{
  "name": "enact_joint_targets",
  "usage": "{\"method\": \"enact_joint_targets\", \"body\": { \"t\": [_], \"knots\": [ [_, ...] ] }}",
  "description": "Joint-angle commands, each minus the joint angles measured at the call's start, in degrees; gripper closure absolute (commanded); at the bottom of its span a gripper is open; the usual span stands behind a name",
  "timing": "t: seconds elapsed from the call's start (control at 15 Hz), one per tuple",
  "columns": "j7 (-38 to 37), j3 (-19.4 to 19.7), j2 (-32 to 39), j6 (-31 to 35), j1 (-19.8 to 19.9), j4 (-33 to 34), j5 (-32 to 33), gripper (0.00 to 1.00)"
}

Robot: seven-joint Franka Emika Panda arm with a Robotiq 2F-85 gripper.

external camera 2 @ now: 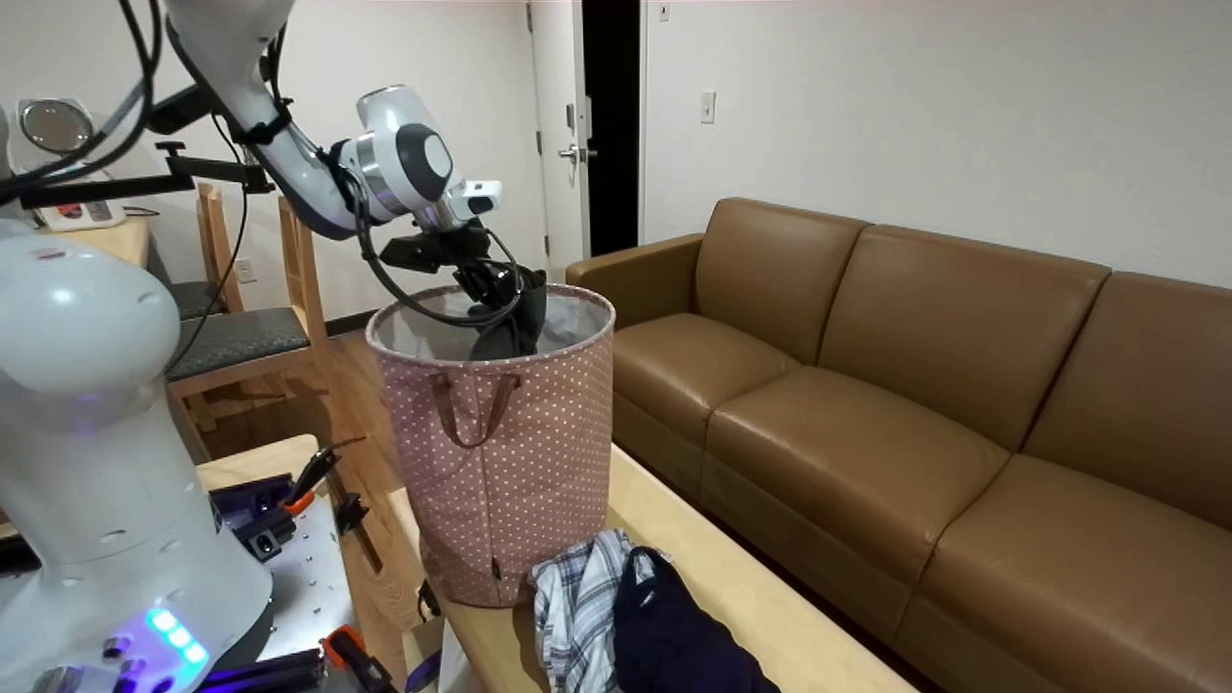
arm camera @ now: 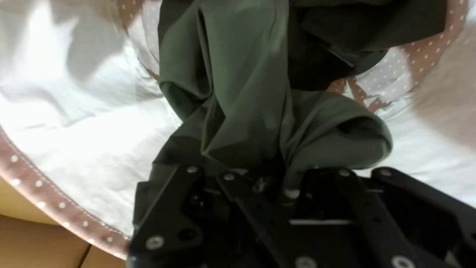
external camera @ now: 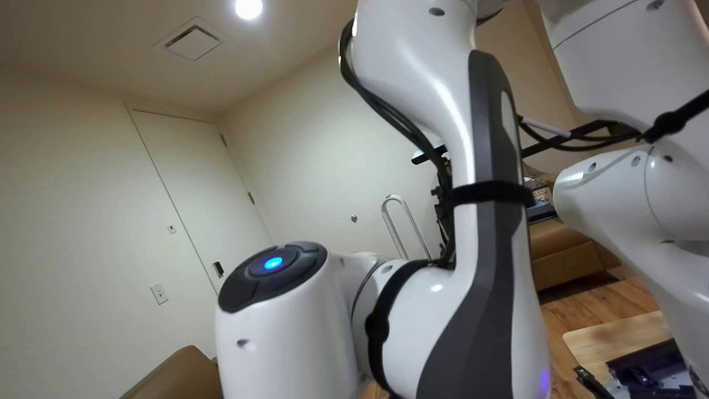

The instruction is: Remove three things from the carrier bag and put them on the table

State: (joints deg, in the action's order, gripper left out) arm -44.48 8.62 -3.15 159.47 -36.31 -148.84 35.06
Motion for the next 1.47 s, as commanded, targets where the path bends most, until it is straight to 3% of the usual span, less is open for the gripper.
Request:
{"method": "enact_joint_targets", "body": {
  "t": [0.0,0.2,0.27,0.6,0.73,0.8,0.87,1.07,1.2,1.4],
  "knots": [
    [0.0,0.1,-1.3,-0.1,0.0,-0.9,0.1,0.93],
    [3.4,0.4,0.1,-1.1,-0.9,-0.4,-4.6,0.95],
    [6.1,-8.4,-1.6,-2.5,7.0,-0.5,-7.9,0.95],
    [17.4,-18.1,-12.9,-16.6,12.7,2.1,-22.1,0.94],
    [19.3,-20.4,-17.9,-23.7,14.8,4.2,-24.3,0.95],
    [19.4,-21.5,-19.5,-25.0,16.1,4.7,-23.5,0.95],
    [17.4,-22.8,-14.7,-21.2,17.2,4.4,-23.5,0.95],
    [18.5,-23.7,-19.4,-24.3,18.3,4.6,-23.7,0.94],
    [18.2,-24.0,-18.3,-25.0,18.8,5.0,-23.8,0.95],
    [22.0,-22.7,-20.8,-28.2,19.4,7.2,-29.1,0.95]
  ]
}}
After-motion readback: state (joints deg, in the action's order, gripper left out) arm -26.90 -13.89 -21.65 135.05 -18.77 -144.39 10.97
